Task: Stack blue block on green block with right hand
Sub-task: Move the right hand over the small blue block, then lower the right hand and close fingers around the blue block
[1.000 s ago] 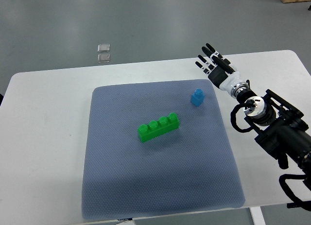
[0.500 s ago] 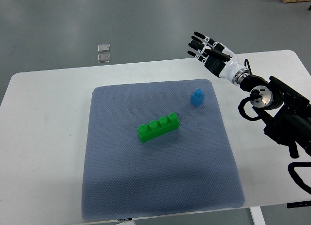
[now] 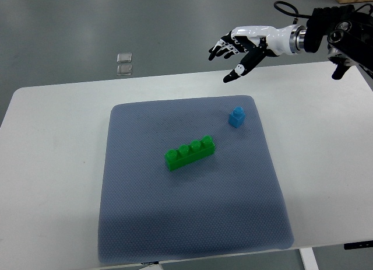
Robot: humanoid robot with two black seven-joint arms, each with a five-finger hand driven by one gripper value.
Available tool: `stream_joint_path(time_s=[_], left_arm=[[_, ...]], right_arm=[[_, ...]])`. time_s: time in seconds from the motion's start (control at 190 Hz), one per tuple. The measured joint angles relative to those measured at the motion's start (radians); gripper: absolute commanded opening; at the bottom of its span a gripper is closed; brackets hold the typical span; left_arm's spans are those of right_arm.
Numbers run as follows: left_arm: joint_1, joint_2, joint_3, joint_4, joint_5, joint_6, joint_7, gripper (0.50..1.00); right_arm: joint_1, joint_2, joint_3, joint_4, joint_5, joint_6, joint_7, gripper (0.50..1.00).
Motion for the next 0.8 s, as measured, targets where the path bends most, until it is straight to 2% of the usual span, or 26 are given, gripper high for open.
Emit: stream_joint_path(time_s=[0.231, 0.468, 0.8], left_arm=[[-0.001, 0.000, -0.004, -0.001, -0.001, 0.000, 0.000, 1.000], [0.000, 0.000, -0.006, -0.001, -0.002, 0.000, 0.000, 1.000], [0.000, 0.000, -0.005, 0.003, -0.002, 0.001, 0.002, 1.000]], right_arm=[[0.088, 0.046, -0.133, 0.011, -0.070, -0.038, 0.003, 0.911], [0.089, 0.075, -0.258, 0.003, -0.245, -0.084, 0.000, 0.911], [0.055, 0.112, -0.289, -0.023, -0.267, -0.138, -0.031, 0.913]])
